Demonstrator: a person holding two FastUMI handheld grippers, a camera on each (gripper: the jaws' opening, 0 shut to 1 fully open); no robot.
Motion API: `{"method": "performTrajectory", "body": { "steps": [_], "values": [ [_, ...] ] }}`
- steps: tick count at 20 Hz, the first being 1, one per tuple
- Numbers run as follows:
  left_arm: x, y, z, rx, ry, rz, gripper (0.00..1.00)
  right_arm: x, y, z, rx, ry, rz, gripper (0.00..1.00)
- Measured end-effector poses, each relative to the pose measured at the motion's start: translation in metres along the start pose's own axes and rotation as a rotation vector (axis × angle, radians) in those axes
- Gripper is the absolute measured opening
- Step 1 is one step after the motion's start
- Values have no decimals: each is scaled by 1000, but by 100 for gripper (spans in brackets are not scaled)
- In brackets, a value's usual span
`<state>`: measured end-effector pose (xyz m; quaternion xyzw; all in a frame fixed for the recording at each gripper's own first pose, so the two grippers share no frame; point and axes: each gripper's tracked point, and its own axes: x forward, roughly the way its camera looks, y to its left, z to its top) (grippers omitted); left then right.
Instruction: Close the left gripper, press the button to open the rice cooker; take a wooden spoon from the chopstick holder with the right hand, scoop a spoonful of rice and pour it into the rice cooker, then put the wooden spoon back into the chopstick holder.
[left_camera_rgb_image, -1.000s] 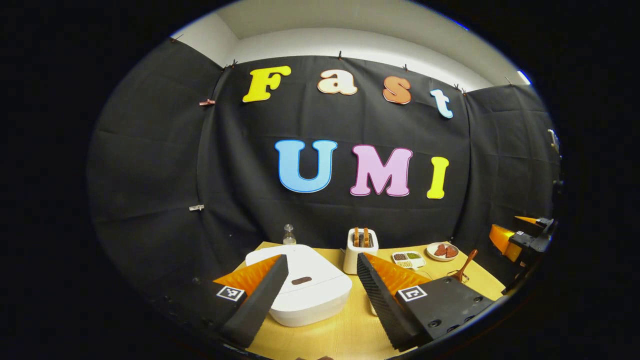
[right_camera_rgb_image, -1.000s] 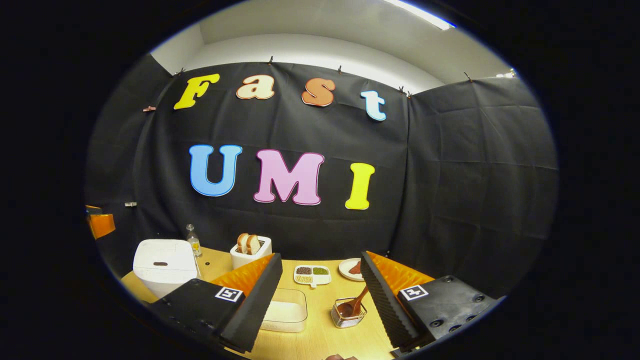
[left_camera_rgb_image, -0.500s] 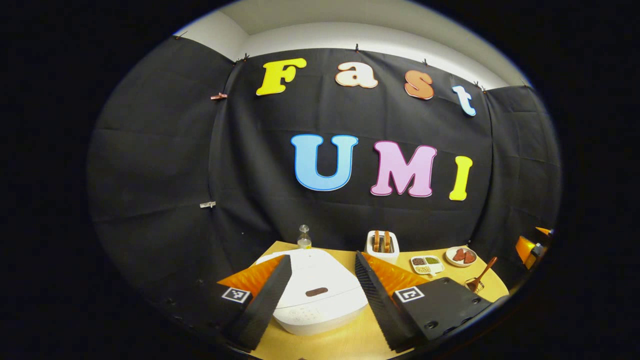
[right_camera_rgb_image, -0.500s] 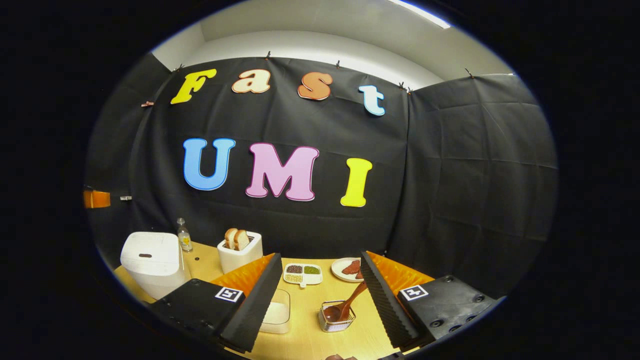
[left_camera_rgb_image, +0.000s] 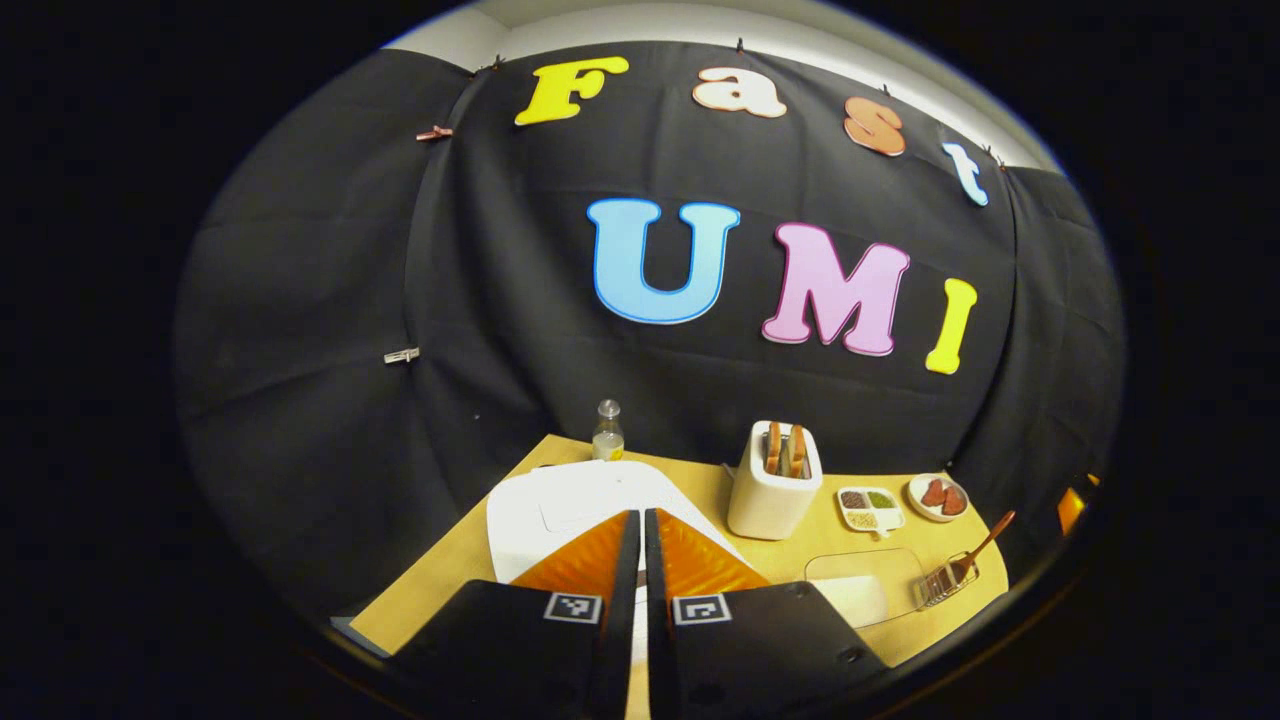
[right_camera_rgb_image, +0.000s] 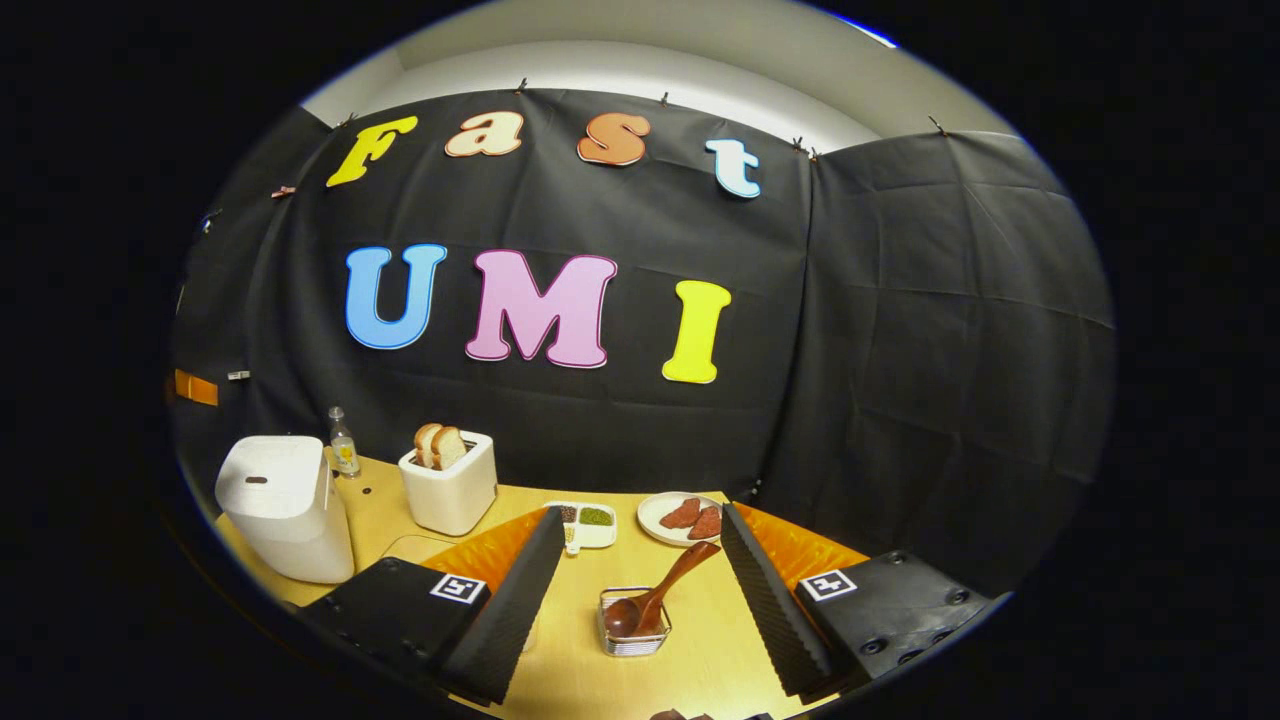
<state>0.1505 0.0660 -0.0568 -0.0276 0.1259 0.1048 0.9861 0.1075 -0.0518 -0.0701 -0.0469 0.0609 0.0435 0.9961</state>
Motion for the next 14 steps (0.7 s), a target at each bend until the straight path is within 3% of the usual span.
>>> {"method": "performTrajectory", "body": {
  "steps": [8,14],
  "values": [
    [49,-2,-55,-15,144,12,7,24,-30,-36,-6,65,25,98],
    [73,-12,-83,-117,182,-8,8,40,-50,-55,17,98,27,98]
  ]
}}
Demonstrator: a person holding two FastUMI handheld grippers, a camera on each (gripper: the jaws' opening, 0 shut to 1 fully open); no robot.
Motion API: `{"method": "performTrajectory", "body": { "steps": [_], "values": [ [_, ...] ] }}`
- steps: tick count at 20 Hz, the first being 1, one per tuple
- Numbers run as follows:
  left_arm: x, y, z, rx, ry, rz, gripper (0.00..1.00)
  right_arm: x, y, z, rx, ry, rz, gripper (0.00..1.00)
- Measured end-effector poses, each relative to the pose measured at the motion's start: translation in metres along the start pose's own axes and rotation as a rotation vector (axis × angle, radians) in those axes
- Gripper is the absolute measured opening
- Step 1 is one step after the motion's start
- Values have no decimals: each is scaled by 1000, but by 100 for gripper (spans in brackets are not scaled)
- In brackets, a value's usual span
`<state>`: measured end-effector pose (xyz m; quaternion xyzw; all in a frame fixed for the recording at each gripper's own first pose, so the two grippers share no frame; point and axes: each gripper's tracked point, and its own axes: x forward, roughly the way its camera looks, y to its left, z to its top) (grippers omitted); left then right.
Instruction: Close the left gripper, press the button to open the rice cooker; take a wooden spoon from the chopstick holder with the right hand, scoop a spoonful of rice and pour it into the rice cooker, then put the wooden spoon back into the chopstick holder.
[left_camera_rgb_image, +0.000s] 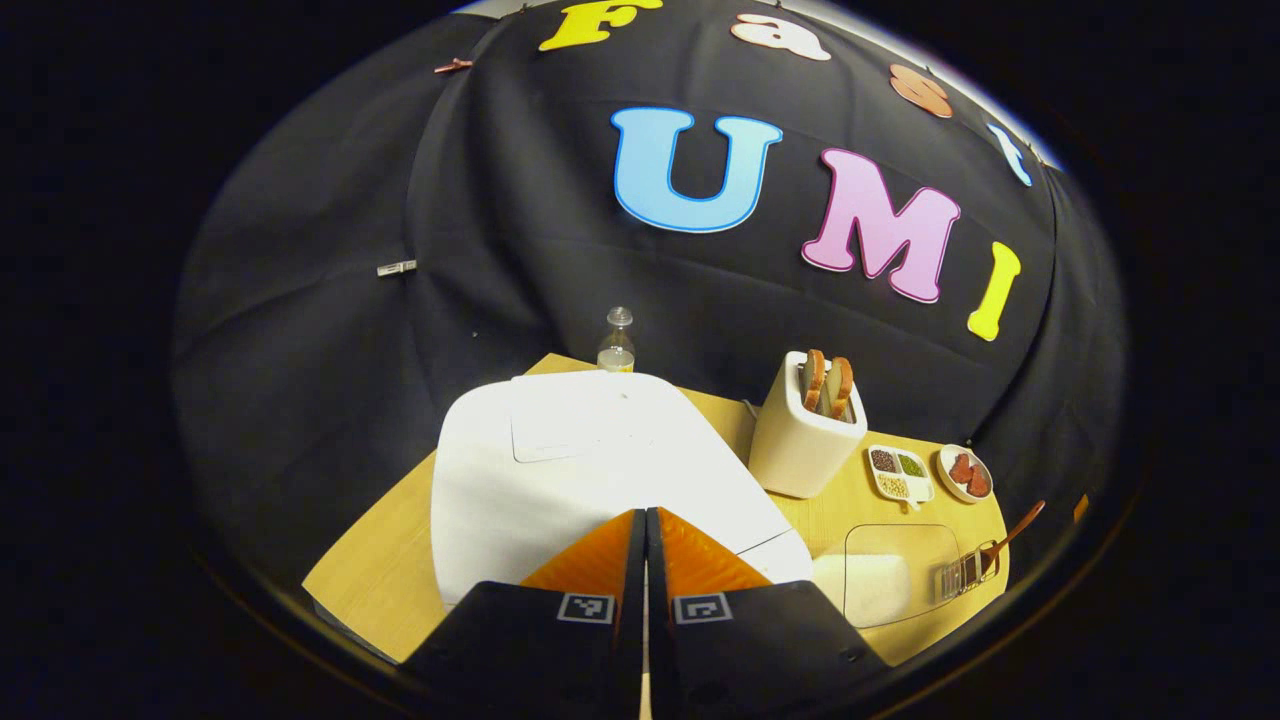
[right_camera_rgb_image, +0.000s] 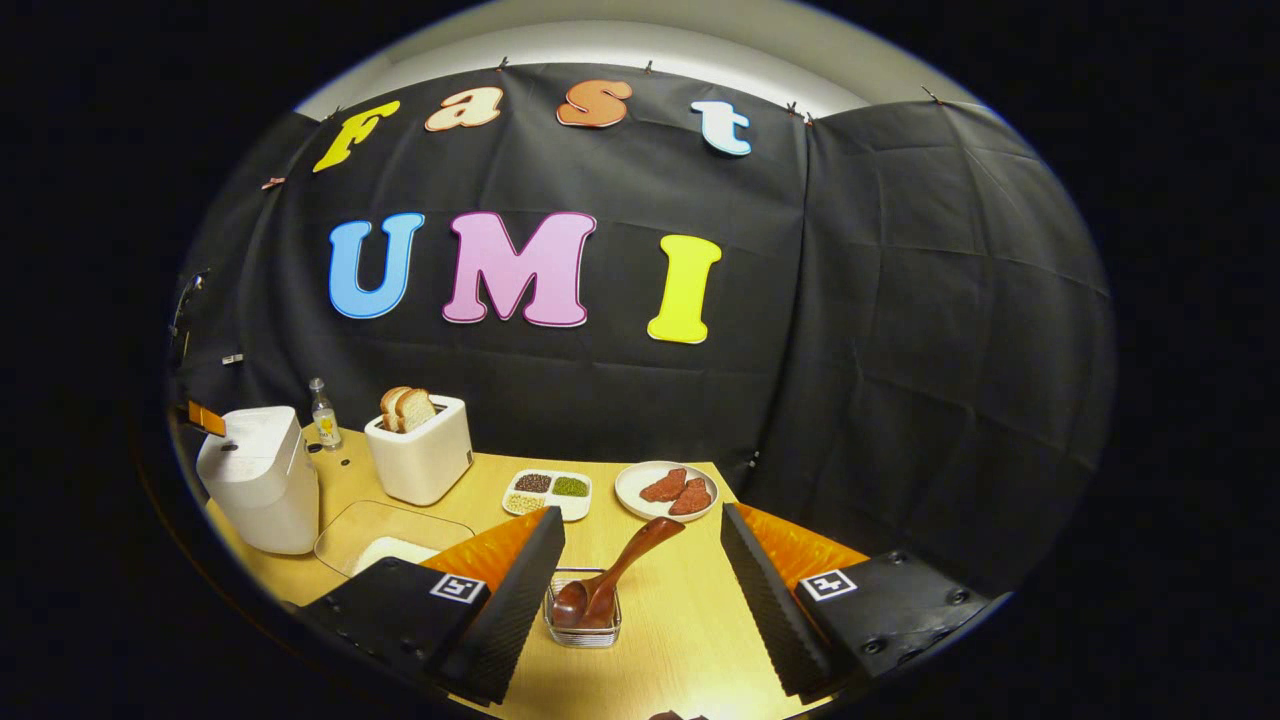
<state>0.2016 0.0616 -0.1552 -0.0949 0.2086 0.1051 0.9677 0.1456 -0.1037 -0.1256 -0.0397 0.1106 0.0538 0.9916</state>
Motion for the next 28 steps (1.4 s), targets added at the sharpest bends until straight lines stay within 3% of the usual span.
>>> {"method": "performTrajectory", "body": {
  "steps": [3,13,22,28],
  "values": [
    [10,0,-15,-13,40,14,8,6,-8,-6,1,11,-3,98],
    [14,1,-19,85,76,98,9,5,-29,-23,15,26,-20,98],
    [-69,-13,96,126,-314,185,8,15,-38,-24,25,31,-29,98],
    [-116,-42,79,57,-340,99,9,31,-19,-28,55,52,29,98]
  ]
}}
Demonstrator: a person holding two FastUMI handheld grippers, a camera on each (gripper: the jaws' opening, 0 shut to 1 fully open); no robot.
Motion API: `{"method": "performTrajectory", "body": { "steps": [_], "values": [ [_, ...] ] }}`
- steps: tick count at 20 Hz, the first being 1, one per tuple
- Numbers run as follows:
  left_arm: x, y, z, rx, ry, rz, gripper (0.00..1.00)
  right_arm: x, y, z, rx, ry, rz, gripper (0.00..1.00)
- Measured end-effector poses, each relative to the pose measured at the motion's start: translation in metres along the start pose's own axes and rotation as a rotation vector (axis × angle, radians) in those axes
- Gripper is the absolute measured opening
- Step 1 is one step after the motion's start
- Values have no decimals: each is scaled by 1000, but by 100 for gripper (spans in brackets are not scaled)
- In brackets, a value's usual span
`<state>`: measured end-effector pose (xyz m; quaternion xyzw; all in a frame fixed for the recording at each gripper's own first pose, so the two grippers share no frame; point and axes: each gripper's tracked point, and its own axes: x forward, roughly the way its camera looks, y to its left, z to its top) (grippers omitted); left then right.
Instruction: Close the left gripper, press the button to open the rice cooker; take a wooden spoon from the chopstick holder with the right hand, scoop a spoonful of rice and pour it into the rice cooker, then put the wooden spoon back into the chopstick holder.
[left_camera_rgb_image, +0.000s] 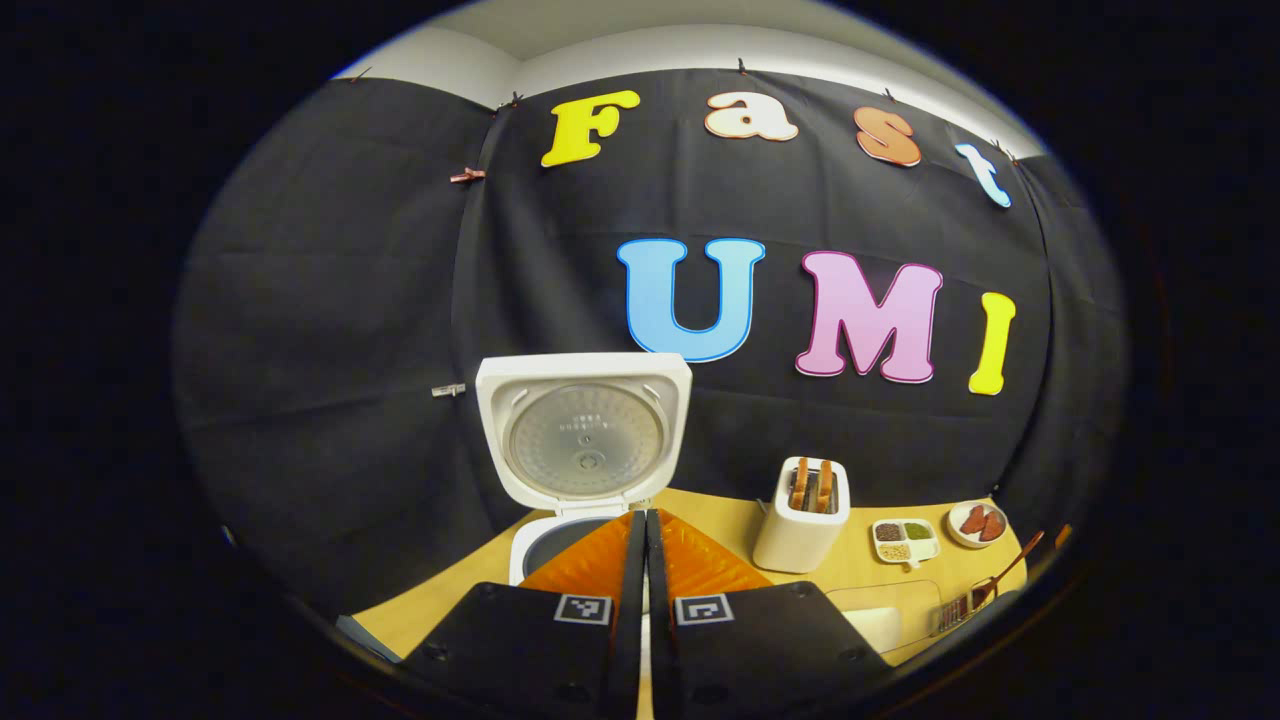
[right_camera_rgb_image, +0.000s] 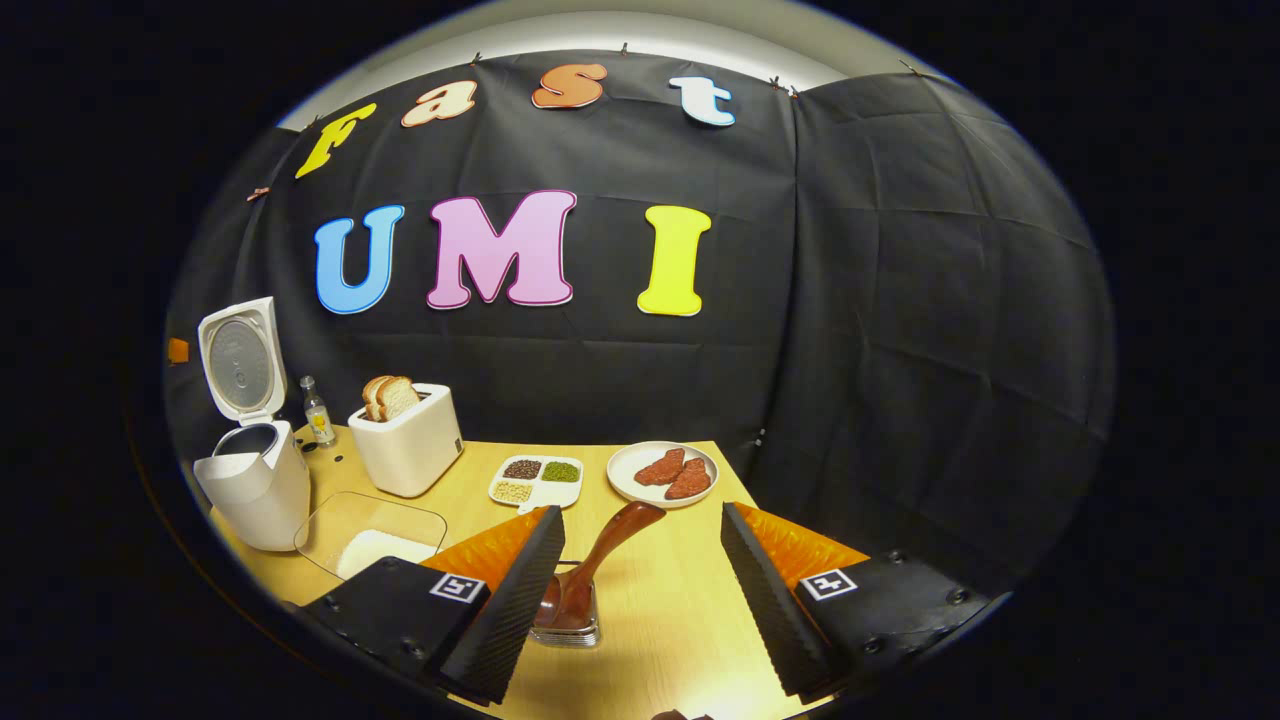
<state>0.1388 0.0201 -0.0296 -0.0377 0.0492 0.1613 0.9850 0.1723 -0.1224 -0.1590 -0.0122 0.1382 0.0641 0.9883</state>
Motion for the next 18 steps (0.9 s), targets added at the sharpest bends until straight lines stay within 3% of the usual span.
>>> {"method": "performTrajectory", "body": {
  "steps": [3,4,7,10,11,18],
  "values": [
    [-19,-7,-26,-83,59,-34,13,9,5,-7,11,25,14,98],
    [-23,-3,-32,-96,67,-23,22,12,7,-9,19,35,21,98],
    [-34,1,-46,-121,69,-22,39,21,9,-20,49,73,32,98],
    [-45,-10,-70,-130,99,-84,89,33,3,-35,78,127,8,98],
    [-50,-15,-76,-125,104,-101,95,37,2,-39,105,142,5,98],
    [-79,-45,-123,-7,203,-175,96,77,15,-78,188,268,19,99]
  ]
}}
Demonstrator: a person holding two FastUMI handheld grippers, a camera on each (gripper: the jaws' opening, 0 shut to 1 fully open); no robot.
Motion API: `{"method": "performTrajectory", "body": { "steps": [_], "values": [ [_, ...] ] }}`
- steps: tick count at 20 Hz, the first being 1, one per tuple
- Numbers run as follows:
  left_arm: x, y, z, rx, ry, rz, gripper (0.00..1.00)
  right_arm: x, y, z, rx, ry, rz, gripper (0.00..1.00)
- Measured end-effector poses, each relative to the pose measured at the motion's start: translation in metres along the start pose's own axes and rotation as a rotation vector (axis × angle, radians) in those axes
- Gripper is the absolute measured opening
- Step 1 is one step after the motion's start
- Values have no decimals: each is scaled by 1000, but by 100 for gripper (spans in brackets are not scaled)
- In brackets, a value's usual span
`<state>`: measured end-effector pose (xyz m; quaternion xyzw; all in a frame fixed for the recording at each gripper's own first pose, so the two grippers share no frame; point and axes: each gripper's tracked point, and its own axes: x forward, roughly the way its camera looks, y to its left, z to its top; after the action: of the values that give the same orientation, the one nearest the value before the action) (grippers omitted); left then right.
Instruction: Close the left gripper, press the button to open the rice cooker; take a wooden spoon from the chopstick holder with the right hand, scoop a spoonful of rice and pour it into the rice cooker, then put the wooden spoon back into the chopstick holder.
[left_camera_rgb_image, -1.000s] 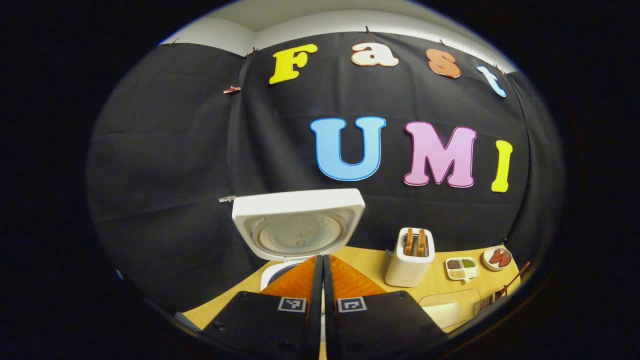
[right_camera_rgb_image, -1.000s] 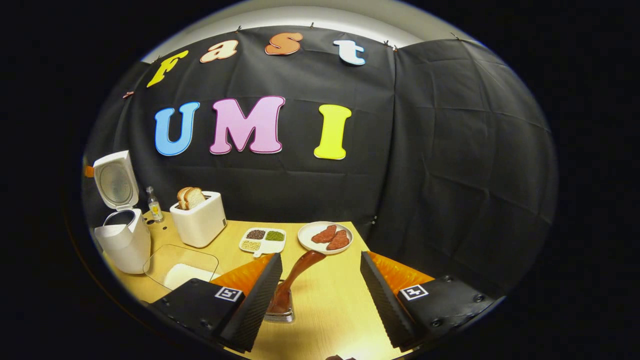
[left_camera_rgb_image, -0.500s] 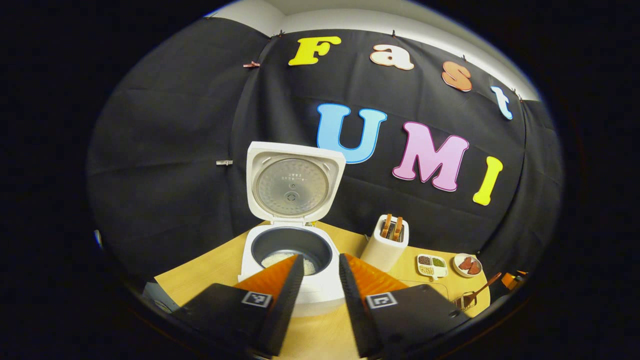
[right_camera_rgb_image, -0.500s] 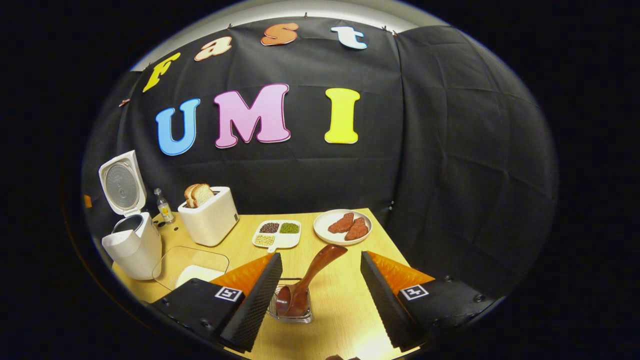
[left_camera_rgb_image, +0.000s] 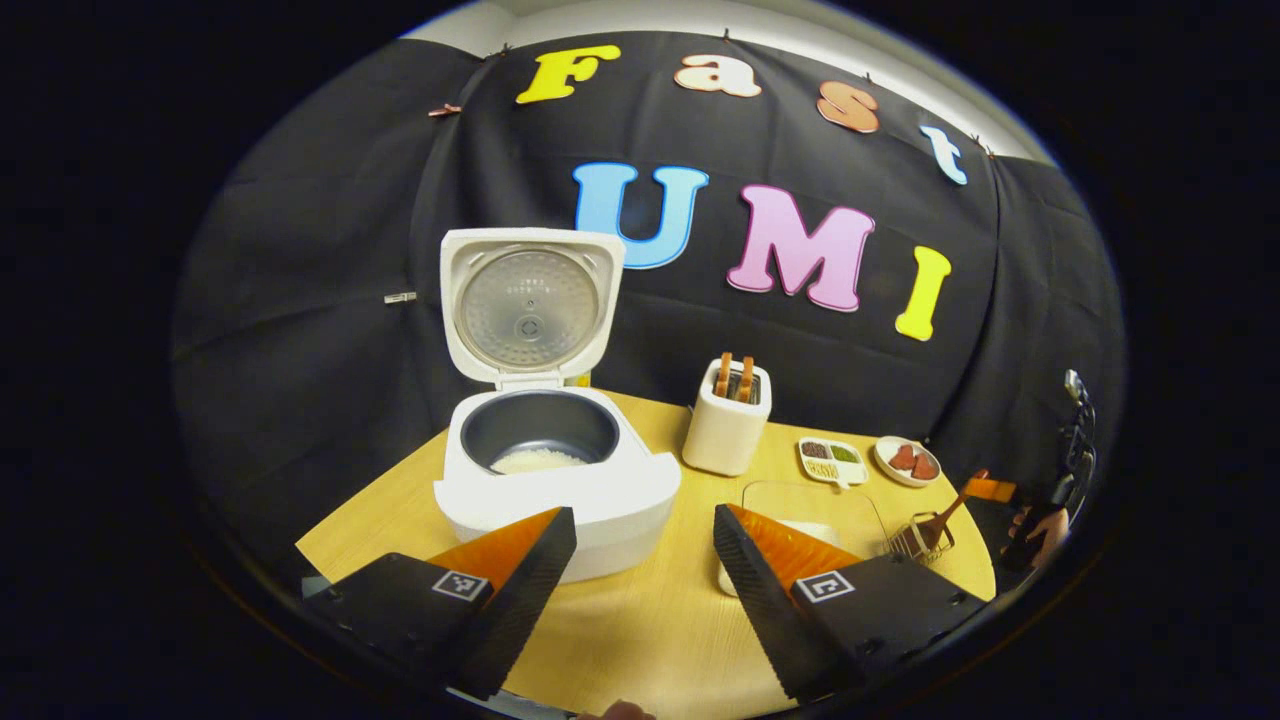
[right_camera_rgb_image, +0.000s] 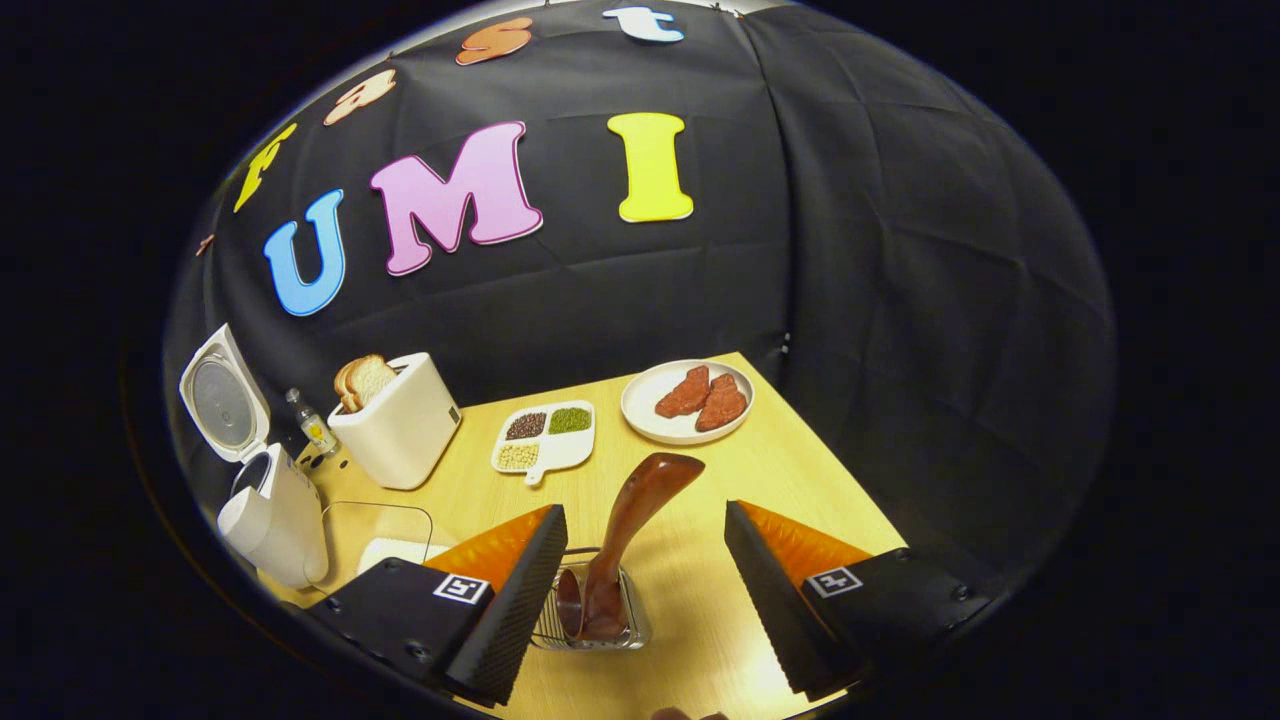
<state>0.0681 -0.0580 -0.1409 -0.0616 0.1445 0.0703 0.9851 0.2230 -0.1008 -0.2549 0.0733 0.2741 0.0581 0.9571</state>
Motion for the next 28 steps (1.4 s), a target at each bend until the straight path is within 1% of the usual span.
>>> {"method": "performTrajectory", "body": {
  "steps": [3,5,7,9,11,12,13,14,15,16,17,18,20,21,22,24,26,28],
  "values": [
    [-8,-20,-16,0,26,-41,96,23,3,-15,13,57,8,99],
    [-10,-27,-26,23,55,-52,96,38,7,-21,32,86,27,99],
    [-11,-27,-30,79,79,-40,96,51,16,-25,71,105,68,99],
    [-13,-24,-23,103,71,-25,96,61,17,-25,101,111,78,95],
    [-16,-22,-24,72,72,-20,96,66,19,-24,111,109,80,83],
    [-17,-19,-26,51,77,-10,96,68,21,-25,109,109,80,56],
    [-18,-14,-30,31,78,2,96,66,19,-25,101,108,69,56],
    [-20,-10,-32,13,80,10,96,66,16,-25,92,105,54,30],
    [-24,-6,-37,4,86,18,96,62,19,-25,100,107,57,22],
    [-27,-4,-40,2,87,22,96,52,24,-19,120,102,67,21],
    [-29,-2,-43,-1,89,24,96,54,26,-23,135,117,72,24],
    [-32,-1,-44,-6,90,22,96,52,28,-24,146,131,77,20],
    [-36,2,-44,-13,83,18,96,45,27,-18,158,129,71,18],
    [-36,4,-43,-12,79,19,96,42,27,-10,160,107,65,11],
    [-38,6,-42,-12,78,18,96,34,27,0,152,82,63,16],
    [-40,5,-37,-4,71,-1,96,21,32,21,109,45,79,15],
    [-39,7,-30,37,57,-15,96,8,37,44,50,-2,80,16],
    [-36,6,-18,84,27,-33,96,-7,50,66,33,-46,89,15]
  ]
}}
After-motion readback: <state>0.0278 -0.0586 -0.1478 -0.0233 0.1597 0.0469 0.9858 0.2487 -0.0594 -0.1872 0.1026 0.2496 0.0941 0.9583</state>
